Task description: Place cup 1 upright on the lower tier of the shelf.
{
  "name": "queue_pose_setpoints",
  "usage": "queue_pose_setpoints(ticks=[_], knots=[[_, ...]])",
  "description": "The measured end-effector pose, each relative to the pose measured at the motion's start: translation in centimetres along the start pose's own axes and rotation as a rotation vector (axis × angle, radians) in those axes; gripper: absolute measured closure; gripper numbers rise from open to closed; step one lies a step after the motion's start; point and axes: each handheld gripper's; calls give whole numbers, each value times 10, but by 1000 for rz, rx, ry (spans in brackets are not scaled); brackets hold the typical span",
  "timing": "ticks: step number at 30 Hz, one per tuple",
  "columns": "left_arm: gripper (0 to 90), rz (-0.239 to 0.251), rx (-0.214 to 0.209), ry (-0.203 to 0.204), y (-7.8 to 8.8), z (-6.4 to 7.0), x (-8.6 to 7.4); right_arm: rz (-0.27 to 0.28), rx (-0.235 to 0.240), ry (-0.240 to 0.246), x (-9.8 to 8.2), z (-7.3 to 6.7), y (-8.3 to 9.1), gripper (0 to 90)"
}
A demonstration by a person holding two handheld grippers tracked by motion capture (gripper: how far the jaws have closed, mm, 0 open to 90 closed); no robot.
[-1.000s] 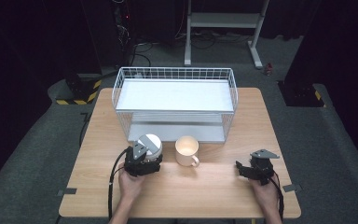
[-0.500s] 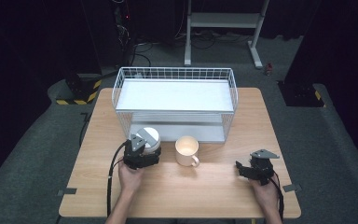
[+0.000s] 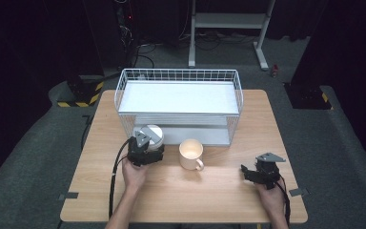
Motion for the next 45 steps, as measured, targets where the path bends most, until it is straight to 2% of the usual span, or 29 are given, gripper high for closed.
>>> queue_pose_setpoints(ticks=[3,6,12,19,23,26,30,45], knots=[[190,0,3,2,-6,-1,2,0,0,0,0,0,0,246],[190,0,7,22,-12,-3,1,0,0,0,0,0,0,246],[190,-11,16,13,-20,-5,-1,0,0,0,0,0,0,247],[190,3,13,49,-27,-6,-1,2,-1,3,0,0,0,246],[190,7,18,48,-29,-8,-1,1,-1,1,0,0,0,246],[190,-2,26,29,-31,-9,1,1,-1,0,0,0,0,246],[190,5,27,44,-35,-9,2,0,0,-1,0,0,0,246],[190,27,23,46,-45,-12,6,0,0,-1,0,0,0,246]])
Point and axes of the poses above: each handheld gripper's, and its own axes: y roughly backward along the jaws, x roughly out of its top, z roughly to its right, and after that the axes turned 1 degree about y, right-handed
